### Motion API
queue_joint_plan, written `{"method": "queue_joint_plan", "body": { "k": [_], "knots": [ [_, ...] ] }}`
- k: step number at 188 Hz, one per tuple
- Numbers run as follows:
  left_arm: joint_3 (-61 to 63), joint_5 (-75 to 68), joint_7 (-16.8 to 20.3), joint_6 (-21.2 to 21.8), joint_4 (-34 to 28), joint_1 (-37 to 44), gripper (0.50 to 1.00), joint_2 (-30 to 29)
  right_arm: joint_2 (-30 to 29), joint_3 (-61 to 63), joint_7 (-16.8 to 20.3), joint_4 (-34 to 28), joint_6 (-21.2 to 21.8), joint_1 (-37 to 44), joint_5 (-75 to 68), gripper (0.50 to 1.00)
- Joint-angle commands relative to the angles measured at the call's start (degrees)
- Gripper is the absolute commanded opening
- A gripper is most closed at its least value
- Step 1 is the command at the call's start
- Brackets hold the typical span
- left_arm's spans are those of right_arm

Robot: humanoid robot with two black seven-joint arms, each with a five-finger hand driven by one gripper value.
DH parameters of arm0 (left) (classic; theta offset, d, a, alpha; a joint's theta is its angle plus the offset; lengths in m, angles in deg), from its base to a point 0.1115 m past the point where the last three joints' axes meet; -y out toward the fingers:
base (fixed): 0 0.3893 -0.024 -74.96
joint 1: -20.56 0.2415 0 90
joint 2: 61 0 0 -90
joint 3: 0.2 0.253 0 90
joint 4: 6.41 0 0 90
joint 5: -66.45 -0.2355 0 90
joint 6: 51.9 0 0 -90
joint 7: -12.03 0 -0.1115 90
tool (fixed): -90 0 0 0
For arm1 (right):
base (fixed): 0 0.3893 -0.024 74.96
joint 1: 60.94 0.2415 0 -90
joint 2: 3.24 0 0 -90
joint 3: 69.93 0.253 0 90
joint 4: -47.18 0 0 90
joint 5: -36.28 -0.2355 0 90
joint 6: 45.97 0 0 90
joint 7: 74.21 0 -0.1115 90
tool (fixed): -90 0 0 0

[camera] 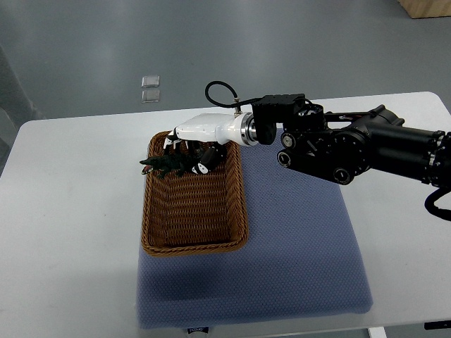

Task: Place crocodile in brown basket with right hand
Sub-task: 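Lower the crocodile into the basket and open the right hand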

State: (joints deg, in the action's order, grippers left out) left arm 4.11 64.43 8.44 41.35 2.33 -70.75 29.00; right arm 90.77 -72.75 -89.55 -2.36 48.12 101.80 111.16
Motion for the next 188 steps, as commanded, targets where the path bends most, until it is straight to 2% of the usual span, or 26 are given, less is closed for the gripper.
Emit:
{"method": "queue_joint_plan", "body": {
  "k": [1, 62, 104, 133, 188],
  "knots": [
    [0.0, 0.0, 0.0, 0.0, 0.0, 0.0, 1.0, 0.0, -0.1, -0.2, 0.0, -1.6, -0.7, -0.8, 0.1, 0.5],
    [0.0, 0.0, 0.0, 0.0, 0.1, 0.0, 1.0, 0.0, 0.0, -0.4, 0.0, -1.9, -0.8, -3.0, 1.8, 0.5],
    [0.0, 0.0, 0.1, 0.0, 0.0, 0.0, 1.0, 0.0, 0.4, -0.4, 0.0, -1.9, -2.4, -4.1, 1.9, 0.5],
    [0.0, -0.1, 0.0, 0.0, 0.1, 0.1, 1.0, 0.0, 0.7, -0.5, -1.1, -1.9, -2.5, -4.2, 3.5, 0.5],
    [0.0, 0.0, 0.0, 0.0, 0.0, 0.0, 1.0, 0.0, 1.0, -0.8, -2.5, -1.9, -5.5, -5.0, 10.1, 0.5]
  ]
}}
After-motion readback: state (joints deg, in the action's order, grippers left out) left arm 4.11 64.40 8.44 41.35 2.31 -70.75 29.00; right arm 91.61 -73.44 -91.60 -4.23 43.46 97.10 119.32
